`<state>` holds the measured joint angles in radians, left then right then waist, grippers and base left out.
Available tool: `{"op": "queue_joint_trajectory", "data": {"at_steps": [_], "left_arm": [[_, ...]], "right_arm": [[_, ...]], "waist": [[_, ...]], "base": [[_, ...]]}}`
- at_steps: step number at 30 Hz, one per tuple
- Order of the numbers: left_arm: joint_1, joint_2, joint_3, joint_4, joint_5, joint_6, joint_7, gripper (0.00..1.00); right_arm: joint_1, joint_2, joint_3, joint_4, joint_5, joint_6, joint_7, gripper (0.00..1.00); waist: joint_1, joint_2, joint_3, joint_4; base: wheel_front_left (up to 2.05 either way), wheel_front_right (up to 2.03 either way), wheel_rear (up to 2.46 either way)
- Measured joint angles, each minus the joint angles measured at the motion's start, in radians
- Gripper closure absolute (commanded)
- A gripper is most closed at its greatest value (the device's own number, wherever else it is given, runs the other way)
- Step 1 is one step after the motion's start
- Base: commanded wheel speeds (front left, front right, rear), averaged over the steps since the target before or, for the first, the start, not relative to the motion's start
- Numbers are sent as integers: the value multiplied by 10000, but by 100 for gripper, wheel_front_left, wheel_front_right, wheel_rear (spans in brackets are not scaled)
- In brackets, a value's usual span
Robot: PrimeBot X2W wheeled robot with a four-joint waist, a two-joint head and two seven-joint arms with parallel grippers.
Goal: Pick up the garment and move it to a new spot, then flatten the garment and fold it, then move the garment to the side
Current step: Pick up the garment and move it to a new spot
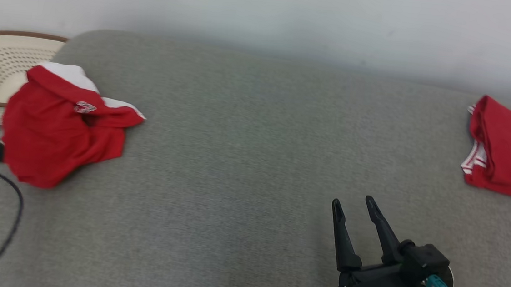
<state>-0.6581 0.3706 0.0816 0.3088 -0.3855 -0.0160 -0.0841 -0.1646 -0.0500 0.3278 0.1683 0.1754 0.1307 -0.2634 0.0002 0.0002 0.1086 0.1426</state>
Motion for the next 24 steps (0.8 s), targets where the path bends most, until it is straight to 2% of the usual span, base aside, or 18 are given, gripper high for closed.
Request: {"op": "queue_joint_trajectory", "data": {"at_steps": [10,17,19,24], "left_arm": [[-2253,961,98,1839,-171,-276,802,0],[-2982,1406,17,3588,-211,-274,1425,0],[-3147,1505,-134,4006,-163,-443,1572,0],[-3285,1551,-472,5404,-345,-631,2966,0]], "right_arm": [[-360,-2,-2,-148,161,0,0,0],[-518,-6,-4,-117,399,0,0,0],[-523,-6,-25,-132,433,0,0,0],[-525,-6,4,-102,512,0,0,0]], "waist": [[0,0,1025,-1367],[-1,0,1565,-2122],[-1,-1,1712,-2270],[-1,0,1972,-2563]], "base": [[0,0,0],[0,0,0],[0,0,0],[0,0,0]]}}
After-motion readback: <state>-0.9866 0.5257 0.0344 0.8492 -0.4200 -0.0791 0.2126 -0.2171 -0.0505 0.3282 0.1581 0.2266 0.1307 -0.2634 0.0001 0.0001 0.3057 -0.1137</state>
